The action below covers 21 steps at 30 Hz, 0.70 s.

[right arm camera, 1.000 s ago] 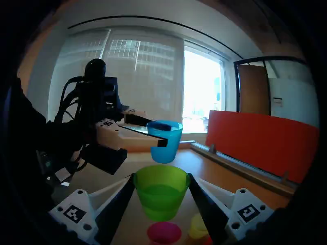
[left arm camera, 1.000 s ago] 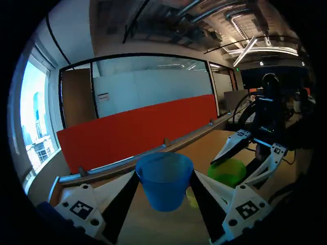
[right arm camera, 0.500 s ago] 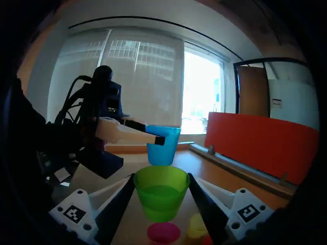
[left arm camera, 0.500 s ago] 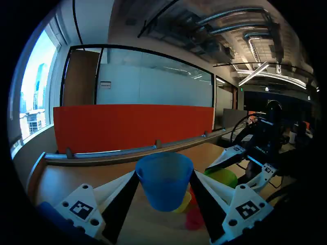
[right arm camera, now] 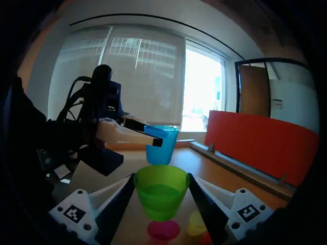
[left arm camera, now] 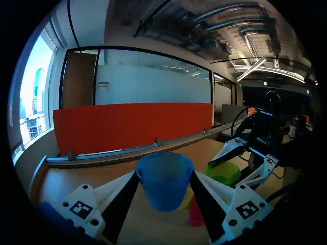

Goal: Pour water

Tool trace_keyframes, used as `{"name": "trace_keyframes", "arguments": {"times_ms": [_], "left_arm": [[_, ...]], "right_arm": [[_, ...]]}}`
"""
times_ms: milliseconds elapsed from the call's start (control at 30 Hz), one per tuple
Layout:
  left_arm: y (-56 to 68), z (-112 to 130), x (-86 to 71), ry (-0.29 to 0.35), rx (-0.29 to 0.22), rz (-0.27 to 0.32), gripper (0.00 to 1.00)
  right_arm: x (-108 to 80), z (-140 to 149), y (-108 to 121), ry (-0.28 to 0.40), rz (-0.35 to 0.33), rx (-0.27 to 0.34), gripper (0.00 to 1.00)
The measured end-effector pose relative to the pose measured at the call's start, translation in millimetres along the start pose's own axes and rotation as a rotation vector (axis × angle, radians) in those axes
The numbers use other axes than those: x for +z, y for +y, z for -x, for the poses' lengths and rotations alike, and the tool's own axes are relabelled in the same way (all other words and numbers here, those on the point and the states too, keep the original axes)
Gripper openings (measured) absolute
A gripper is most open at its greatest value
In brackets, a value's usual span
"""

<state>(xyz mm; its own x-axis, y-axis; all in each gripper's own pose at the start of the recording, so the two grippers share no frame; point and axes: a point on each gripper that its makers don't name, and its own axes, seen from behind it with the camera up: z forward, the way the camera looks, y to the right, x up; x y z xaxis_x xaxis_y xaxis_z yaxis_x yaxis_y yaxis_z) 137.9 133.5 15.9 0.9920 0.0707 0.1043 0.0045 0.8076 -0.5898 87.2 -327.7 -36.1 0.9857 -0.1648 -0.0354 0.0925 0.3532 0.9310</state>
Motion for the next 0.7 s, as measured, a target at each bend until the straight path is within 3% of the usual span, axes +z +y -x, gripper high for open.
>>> {"name": "trace_keyframes", "arguments": {"times_ms": [400, 700], "left_arm": [[1.1, 18.9, -1.4, -0.032, 0.012, 0.018, 0.85], [7.3, 46.4, 0.5, -0.092, 0.008, 0.041, 0.85]], "right_arm": [[-12.6, 12.2, 1.8, -0.040, 0.003, 0.004, 0.94], [-28.3, 29.1, 4.1, -0.082, 0.009, 0.006, 0.94]]}}
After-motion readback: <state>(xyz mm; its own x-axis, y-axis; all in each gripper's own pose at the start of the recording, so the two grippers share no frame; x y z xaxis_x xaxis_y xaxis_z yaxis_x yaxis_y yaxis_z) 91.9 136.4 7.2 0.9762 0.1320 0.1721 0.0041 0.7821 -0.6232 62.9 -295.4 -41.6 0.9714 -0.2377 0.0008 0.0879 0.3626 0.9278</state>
